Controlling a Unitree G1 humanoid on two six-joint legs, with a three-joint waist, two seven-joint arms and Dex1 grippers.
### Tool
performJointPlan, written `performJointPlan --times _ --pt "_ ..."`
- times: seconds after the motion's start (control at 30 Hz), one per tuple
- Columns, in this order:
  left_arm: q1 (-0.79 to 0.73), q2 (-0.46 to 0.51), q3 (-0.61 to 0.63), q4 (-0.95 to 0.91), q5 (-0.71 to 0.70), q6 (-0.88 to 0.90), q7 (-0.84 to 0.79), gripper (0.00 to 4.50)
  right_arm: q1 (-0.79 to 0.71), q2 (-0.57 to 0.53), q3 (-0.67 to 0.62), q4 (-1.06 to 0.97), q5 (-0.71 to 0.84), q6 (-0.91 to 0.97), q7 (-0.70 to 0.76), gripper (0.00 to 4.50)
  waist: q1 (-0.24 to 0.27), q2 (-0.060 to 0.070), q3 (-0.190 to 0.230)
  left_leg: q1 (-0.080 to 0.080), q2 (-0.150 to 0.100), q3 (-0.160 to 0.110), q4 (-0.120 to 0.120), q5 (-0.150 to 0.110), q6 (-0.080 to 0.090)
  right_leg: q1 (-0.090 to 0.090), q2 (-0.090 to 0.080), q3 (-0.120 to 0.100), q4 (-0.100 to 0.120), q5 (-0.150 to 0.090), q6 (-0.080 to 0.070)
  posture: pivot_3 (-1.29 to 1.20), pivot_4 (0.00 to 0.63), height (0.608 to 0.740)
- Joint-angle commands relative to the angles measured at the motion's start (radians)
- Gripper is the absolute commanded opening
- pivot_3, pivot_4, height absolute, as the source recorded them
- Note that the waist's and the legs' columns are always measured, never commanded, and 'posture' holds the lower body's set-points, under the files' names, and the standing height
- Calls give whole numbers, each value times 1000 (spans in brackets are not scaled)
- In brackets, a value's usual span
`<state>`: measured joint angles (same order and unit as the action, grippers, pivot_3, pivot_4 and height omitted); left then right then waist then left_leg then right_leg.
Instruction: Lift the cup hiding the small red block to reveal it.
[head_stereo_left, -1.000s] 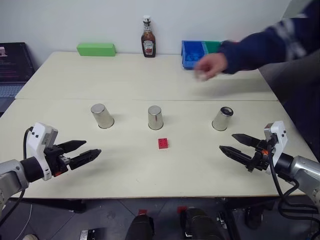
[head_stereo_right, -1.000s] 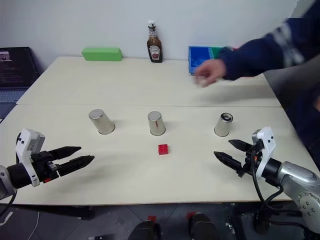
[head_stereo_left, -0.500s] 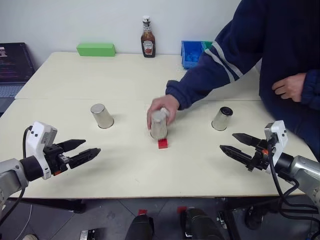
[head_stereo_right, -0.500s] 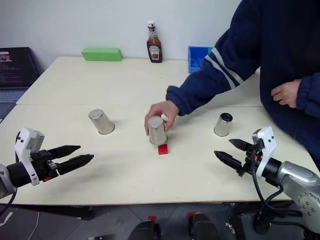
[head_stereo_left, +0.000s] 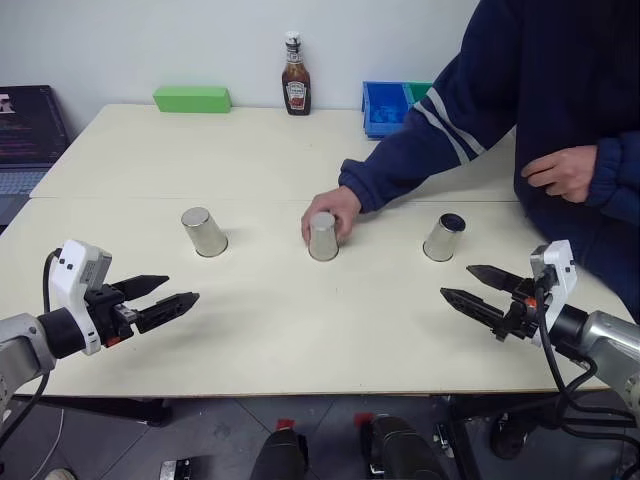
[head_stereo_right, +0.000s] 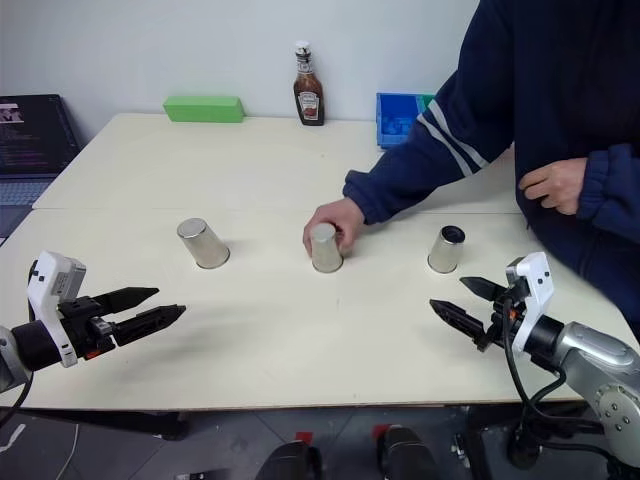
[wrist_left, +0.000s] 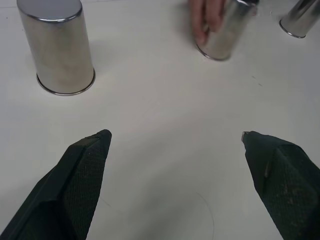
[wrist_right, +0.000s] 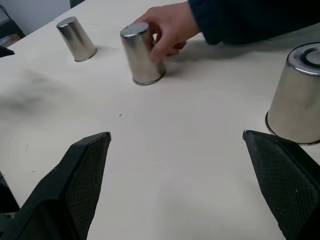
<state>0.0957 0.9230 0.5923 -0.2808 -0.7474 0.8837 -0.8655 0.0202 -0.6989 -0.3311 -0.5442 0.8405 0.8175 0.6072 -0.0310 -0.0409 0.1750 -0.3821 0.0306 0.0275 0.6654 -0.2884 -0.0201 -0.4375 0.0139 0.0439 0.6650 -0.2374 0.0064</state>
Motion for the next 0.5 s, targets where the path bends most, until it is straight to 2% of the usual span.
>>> performJointPlan --times 0.03,0.5 --pt "-15 19 -1 -8 2 -14 -9 4456 -3 -9 -21 -13 -3 -19 -3 4500 0 0 0 0 0 0 0 0 0 0 0 0 0 0 0 0 150 740" --pt "-32 21 -9 -6 11 -16 -6 4456 -24 0 -18 -6 3 -21 -21 4500 0 0 0 0 0 0 0 0 0 0 0 0 1 0 0 0 150 740"
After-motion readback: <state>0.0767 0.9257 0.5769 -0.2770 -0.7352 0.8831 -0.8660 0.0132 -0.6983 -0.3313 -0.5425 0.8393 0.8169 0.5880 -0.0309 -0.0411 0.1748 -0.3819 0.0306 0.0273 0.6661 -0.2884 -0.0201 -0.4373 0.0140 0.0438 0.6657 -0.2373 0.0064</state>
